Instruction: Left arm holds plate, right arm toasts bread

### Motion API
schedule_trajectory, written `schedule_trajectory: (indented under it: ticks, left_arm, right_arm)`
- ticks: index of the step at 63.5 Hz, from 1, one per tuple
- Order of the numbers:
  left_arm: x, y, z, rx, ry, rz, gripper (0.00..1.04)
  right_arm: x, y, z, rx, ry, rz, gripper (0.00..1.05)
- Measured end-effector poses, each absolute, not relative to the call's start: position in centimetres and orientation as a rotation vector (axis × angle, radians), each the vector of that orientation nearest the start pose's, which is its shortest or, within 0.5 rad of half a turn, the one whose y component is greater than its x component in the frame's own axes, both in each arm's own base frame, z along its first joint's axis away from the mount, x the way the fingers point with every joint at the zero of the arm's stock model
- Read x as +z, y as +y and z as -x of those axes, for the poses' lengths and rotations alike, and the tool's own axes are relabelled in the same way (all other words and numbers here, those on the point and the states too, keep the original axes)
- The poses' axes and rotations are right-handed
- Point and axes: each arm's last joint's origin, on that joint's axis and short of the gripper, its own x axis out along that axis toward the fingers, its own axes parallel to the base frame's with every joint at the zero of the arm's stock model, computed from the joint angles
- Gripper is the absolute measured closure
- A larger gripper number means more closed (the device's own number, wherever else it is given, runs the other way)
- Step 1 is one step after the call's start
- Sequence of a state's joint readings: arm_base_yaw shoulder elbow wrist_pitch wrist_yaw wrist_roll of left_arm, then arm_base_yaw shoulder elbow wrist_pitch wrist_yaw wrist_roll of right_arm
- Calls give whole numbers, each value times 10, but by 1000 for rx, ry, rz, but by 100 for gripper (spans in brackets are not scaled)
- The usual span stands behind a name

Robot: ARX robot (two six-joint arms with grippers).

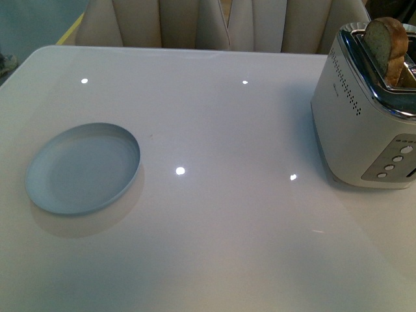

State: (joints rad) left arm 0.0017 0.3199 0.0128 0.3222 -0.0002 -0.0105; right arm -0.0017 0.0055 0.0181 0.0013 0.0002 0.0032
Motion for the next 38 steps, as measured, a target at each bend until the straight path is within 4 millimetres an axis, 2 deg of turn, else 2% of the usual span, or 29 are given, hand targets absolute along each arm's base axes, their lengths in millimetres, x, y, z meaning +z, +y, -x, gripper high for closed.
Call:
schedule_trajectory:
  ticks: [29,38]
  left_arm:
    - [170,0,-108,2,-14,11,102]
    - [168,0,-98,2,-6,10,102]
  right_arm:
    - [169,0,-97,-2,-14,-3,9]
    - [169,0,-97,-2,-14,-3,9]
